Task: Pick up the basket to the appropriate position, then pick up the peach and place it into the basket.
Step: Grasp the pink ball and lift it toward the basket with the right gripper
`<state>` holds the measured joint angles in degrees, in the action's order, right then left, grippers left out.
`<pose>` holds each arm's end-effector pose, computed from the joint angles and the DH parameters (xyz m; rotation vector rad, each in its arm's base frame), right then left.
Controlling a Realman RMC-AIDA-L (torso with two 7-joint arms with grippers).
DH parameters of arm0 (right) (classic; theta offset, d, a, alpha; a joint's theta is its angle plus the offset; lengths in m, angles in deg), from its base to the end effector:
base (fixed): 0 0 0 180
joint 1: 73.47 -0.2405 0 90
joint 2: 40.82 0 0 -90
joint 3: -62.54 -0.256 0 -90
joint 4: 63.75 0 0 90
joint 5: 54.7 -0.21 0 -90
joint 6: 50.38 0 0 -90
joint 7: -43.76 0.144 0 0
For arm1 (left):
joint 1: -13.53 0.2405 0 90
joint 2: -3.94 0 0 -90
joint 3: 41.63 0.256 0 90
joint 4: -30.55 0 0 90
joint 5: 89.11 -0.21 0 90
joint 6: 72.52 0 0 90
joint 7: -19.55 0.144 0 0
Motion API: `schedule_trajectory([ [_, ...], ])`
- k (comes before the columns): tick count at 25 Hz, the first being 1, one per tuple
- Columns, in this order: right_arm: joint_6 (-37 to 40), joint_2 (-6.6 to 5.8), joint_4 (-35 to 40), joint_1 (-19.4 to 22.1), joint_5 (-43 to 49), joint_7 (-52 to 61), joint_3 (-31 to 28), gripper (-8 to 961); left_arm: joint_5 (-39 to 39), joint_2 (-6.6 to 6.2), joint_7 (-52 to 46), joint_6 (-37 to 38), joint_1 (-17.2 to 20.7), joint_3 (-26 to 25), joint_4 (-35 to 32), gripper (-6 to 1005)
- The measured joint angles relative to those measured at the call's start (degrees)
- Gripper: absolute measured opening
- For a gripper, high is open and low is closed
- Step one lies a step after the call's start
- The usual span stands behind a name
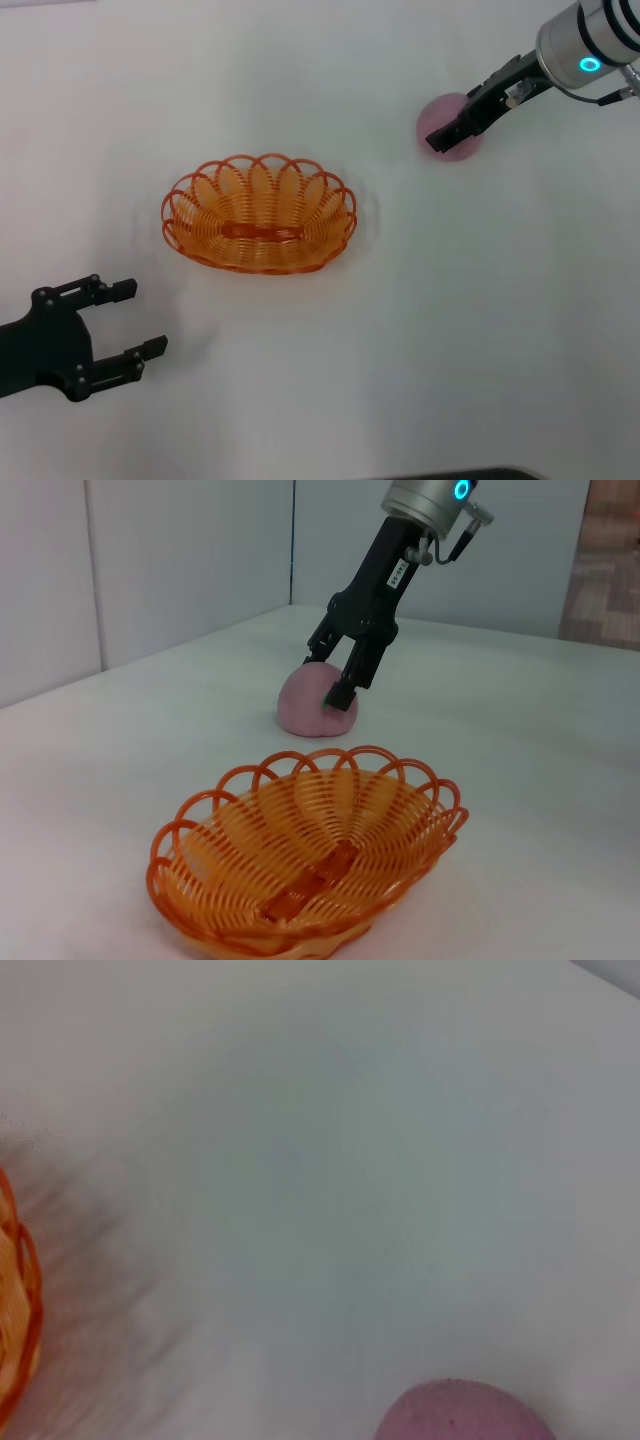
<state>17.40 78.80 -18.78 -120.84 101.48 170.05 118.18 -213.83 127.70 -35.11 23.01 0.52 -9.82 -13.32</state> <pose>0.2323 0.4199 -0.0104 -2.5030 0.8819 -0.3684 -0.3379 0.2225 -0.0090 -2.7099 -0.4140 -0.5058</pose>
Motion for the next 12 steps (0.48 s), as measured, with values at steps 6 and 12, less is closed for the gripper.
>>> schedule_trajectory([
  [6, -0.43, 0.09, -0.16, -0.01, 0.00, 0.10, 0.00, 867, -0.11, -0.01, 0.00, 0.00, 0.00, 0.00, -0.02, 731],
  [12, -0.52, 0.11, -0.54, -0.01, 0.00, 0.30, 0.25, 866, -0.25, -0.01, 0.00, 0.00, 0.00, 0.00, -0.08, 732],
])
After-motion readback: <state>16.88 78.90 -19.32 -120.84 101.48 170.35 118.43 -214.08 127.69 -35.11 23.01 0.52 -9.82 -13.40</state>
